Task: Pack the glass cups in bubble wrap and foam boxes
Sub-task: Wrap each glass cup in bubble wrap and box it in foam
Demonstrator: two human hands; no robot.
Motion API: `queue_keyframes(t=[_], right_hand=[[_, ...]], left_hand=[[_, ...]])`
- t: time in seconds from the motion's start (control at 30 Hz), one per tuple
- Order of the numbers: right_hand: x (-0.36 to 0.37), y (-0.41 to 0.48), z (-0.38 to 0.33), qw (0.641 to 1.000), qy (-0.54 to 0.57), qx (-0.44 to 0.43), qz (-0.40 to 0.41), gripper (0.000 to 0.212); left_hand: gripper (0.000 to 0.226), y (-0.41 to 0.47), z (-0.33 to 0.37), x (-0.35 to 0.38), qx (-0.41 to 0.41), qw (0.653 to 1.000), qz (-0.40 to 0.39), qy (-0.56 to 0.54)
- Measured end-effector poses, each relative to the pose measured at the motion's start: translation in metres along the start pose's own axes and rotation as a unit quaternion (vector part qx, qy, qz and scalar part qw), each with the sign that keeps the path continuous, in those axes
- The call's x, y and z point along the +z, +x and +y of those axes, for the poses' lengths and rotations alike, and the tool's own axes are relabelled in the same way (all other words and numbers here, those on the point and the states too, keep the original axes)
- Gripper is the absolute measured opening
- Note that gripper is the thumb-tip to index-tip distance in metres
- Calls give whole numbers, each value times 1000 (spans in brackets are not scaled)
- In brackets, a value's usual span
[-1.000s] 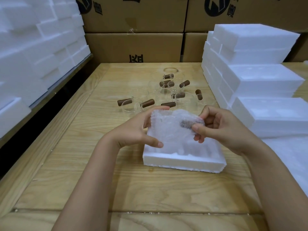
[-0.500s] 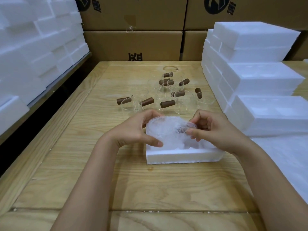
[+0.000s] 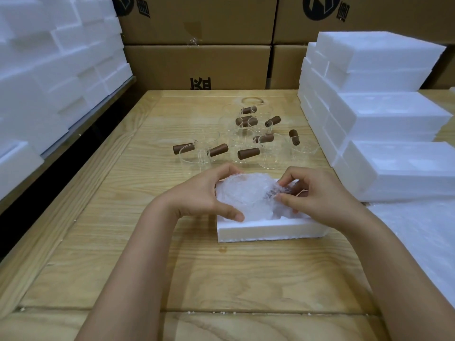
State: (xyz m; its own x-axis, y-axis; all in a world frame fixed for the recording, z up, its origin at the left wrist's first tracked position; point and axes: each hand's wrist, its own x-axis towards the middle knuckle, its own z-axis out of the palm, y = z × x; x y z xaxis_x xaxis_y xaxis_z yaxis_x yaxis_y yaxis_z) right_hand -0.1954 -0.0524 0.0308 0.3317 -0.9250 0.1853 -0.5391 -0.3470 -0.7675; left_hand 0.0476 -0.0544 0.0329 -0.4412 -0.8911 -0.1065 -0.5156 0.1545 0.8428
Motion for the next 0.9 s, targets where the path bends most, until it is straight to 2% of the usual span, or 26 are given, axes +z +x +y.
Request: queue_keyframes(t=[0.1, 0.3, 0.47, 0.5, 0.53, 0.57, 0.6, 0.63, 0.67, 0.7, 0.73, 0.8, 0.83, 0.9], right_hand=[[0, 1, 0, 1000, -15, -10, 6, 24], [-2, -1, -3, 999, -27, -20, -11, 28], [0, -1, -5, 994, -106, -20, -31, 25], [-1, -1, -7, 994, -108, -21, -4, 26], [-3, -2, -10, 991, -112, -30, 61, 27], [-6, -2, -13, 977, -133, -42, 159, 30], [-10, -3, -13, 946, -181, -47, 263, 31], [-16, -4, -12, 901, -251, -40, 351, 30], [-22, -5, -8, 857, -321, -12, 403, 30], [-28, -6, -2, 829, -374, 36, 414, 33], [-32, -6, 3, 818, -406, 94, 395, 38], [-36, -7, 12, 821, -425, 200, 325, 46], [-36, -7, 15, 819, -432, 228, 301, 44], [-35, -5, 18, 819, -442, 230, 285, 33]], left_hand=[[87, 0, -2, 0, 1, 1000, -12, -26], [71, 4, -1, 8, 31, 999, 23, -34], [66, 7, -6, 10, 45, 997, 32, -59], [66, 7, -7, 10, 47, 996, 37, -62], [66, 7, -8, 10, 49, 996, 41, -61], [66, 8, -9, 10, 50, 996, 44, -58], [65, 9, -10, 11, 52, 996, 45, -59], [66, 10, -10, 11, 53, 996, 46, -62], [67, 11, -10, 12, 55, 995, 47, -67], [69, 11, -10, 13, 57, 995, 48, -72], [74, 12, -11, 13, 58, 994, 51, -79], [85, 12, -13, 13, 52, 992, 57, -99], [90, 12, -14, 13, 48, 991, 60, -105], [98, 12, -14, 12, 47, 991, 64, -108]])
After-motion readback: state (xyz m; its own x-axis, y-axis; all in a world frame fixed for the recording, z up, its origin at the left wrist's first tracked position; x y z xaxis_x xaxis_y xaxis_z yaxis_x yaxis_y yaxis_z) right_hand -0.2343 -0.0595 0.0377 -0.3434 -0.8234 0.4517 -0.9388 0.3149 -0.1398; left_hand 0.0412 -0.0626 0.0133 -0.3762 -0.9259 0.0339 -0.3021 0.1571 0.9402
